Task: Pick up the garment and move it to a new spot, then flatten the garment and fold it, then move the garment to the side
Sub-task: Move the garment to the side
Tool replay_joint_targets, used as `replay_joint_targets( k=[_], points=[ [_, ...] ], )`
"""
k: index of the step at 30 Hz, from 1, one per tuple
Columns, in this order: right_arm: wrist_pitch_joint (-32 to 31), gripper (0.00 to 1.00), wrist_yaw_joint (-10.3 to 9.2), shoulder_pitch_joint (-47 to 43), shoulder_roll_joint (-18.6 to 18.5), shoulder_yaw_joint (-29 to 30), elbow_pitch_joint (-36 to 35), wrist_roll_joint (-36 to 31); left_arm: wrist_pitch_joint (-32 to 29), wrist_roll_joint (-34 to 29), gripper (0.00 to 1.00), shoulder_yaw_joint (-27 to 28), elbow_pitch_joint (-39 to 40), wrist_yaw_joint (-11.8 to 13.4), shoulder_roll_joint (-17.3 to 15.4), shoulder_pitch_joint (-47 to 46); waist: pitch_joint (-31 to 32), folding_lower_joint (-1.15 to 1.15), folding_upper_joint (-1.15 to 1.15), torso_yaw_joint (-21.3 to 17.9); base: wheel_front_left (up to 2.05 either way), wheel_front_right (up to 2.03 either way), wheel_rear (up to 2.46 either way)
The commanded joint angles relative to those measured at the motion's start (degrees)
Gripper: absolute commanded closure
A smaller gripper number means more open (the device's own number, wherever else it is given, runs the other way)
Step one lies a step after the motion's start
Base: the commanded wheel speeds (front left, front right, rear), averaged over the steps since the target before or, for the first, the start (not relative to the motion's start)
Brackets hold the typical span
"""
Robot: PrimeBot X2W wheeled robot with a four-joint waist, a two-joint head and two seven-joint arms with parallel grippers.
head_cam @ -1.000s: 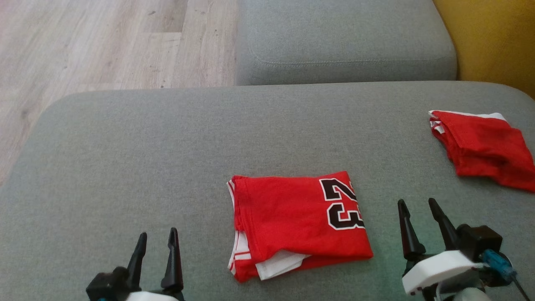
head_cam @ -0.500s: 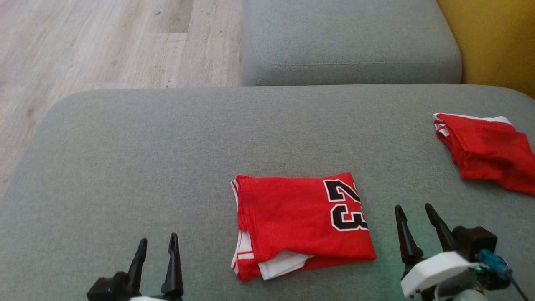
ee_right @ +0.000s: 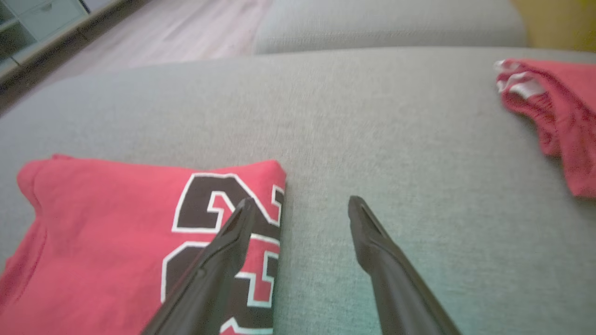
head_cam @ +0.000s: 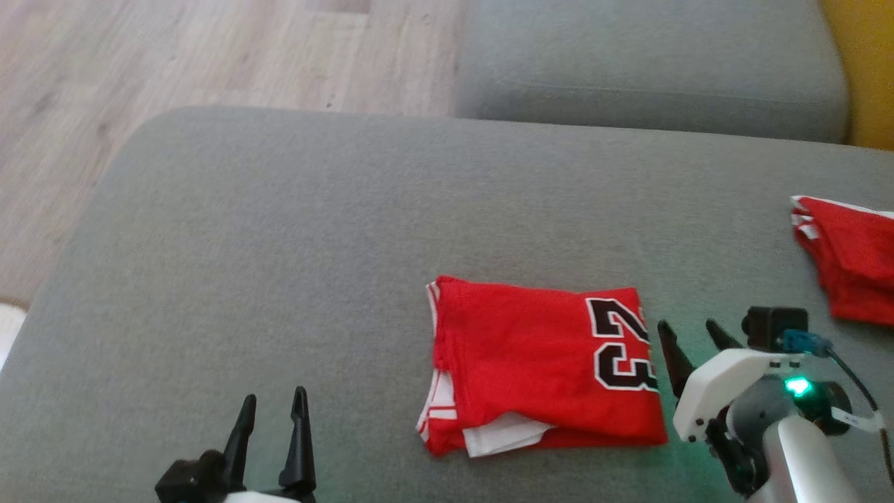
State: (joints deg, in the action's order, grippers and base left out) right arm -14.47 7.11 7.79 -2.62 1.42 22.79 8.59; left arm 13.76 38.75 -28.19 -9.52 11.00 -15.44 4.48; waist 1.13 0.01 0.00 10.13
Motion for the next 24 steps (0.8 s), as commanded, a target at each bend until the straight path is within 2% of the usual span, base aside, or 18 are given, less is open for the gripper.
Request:
replay_joint_targets(
  k=[1,8,13,14,15,16,17,18,24],
  points=[
    [-1.99,0.00,0.37,3.05,-0.86,-1.63,-1.03,0.90,0.78,-0.46,0.00,1.79,0.96,-0.30,0.14,-3.58,-1.82,-0.01,0.00,2.11,0.00,0.00,0.00],
    [-8.78,0.00,0.37,3.39,-2.96,-3.72,0.98,4.91,1.05,-0.99,0.00,2.55,0.04,-1.02,1.21,-4.61,-4.52,-0.01,0.00,5.17,0.00,0.00,0.00],
    [-11.11,0.00,0.37,3.63,-3.91,-6.06,2.53,6.28,1.13,-1.37,0.00,2.98,-0.35,-1.50,1.61,-5.05,-5.23,-0.01,0.00,5.96,0.00,0.00,0.00],
    [-11.54,0.07,0.37,3.78,-3.94,-6.84,2.81,6.81,1.14,-1.44,0.00,3.13,-0.45,-1.61,1.67,-5.11,-5.35,-0.01,0.00,5.99,0.00,0.00,0.00],
    [-11.78,0.42,0.37,3.99,-3.97,-7.62,2.93,7.29,1.16,-1.52,0.00,3.30,-0.53,-1.70,1.72,-5.16,-5.48,-0.01,0.00,5.96,0.00,0.00,0.00],
    [-11.83,0.72,0.37,4.23,-4.07,-8.40,2.95,7.67,1.17,-1.62,0.00,3.48,-0.59,-1.77,1.75,-5.18,-5.57,-0.01,0.00,5.86,0.00,0.00,0.00],
    [-11.67,0.98,0.37,4.53,-4.19,-9.12,2.90,7.99,1.18,-1.74,0.00,3.66,-0.63,-1.81,1.73,-5.18,-5.67,-0.01,0.00,5.63,0.00,0.00,0.00],
    [-11.29,1.00,0.37,4.86,-4.33,-9.67,2.84,8.19,1.18,-1.89,0.00,3.77,-0.62,-1.83,1.74,-5.20,-5.72,-0.01,0.00,5.35,0.00,0.00,0.00],
    [-7.92,1.00,0.37,8.11,-5.37,-10.06,2.13,8.08,1.21,-2.70,0.00,4.18,0.13,-1.90,1.83,-5.28,-6.29,-0.01,0.00,1.08,0.00,0.00,0.00]
  ],
)
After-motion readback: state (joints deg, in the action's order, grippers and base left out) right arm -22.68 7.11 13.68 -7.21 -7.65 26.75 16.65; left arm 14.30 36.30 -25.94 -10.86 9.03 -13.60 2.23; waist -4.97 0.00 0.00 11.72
